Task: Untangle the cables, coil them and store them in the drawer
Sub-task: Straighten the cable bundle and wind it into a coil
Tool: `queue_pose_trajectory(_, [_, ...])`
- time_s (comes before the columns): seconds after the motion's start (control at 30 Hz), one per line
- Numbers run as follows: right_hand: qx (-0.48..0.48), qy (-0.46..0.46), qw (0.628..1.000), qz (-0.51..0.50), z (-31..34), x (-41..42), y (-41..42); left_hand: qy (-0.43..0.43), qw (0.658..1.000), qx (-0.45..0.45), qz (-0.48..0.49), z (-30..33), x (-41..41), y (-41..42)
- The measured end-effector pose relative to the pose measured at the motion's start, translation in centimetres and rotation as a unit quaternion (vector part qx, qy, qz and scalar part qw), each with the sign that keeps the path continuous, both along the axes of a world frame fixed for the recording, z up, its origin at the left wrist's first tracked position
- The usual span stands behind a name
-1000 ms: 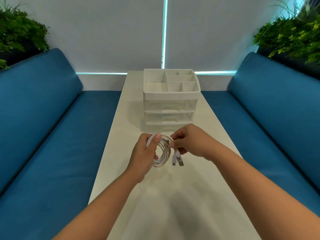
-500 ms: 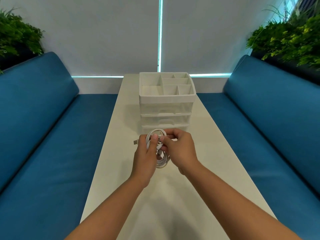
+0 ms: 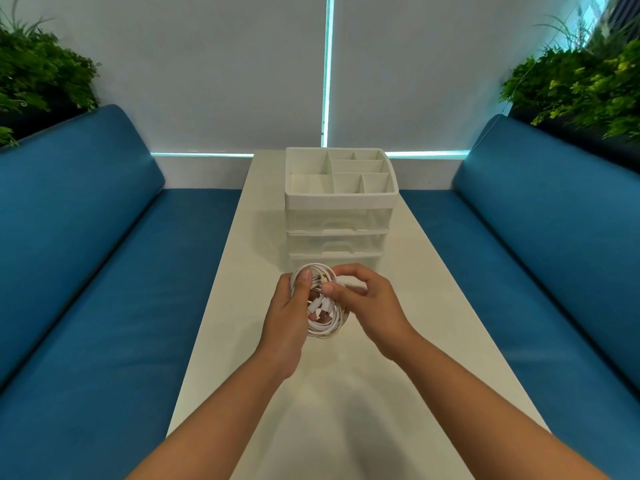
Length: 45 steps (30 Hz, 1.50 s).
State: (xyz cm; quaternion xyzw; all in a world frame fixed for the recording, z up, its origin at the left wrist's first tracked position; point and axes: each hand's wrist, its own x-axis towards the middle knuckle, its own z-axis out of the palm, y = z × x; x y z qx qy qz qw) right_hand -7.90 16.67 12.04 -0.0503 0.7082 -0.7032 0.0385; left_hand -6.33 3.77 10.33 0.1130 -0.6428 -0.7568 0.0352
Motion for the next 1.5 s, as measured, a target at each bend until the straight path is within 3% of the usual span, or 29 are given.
queue_pose_trajectory(0.1, [-0.059,-0.077,0.991,0.092,0.6,-0.3,0.9,-0.008,1.000,0.008,-0.013,0.3,0.0,0.2])
queue_pose_trajectory(0.2, [-0.003,-0.094,0.988,0.125,1.3,-1.1,1.6,-0.012,1.000,-0.003,-0.017,0.3,0.0,0.3])
queue_pose_trajectory(0.43, [0.156,-0.013,0.985,0.070,1.5,-1.5,1.3,-0.001,0.998,-0.054,-0.025,0.5,-0.2,0.6])
queue_pose_trajectory(0.8, [0.263,0.075,0.962,-0.011,1.6,-0.5,-0.2,0.024,0.992,-0.121,-0.019,0.8,0.1,0.9])
queue_pose_trajectory(1.07, [0.286,-0.007,0.958,0.039,1.6,-0.9,0.1,0.034,0.994,-0.100,-0.014,0.3,0.5,1.1])
queue_pose_trajectory(1.37, [0.345,0.062,0.936,-0.041,0.5,-0.7,-1.3,0.058,0.993,-0.104,0.001,0.7,0.4,1.4])
queue_pose_trajectory(1.5, [0.369,-0.011,0.929,0.017,1.5,-1.1,-0.3,0.046,0.993,-0.112,-0.004,0.1,0.5,1.4])
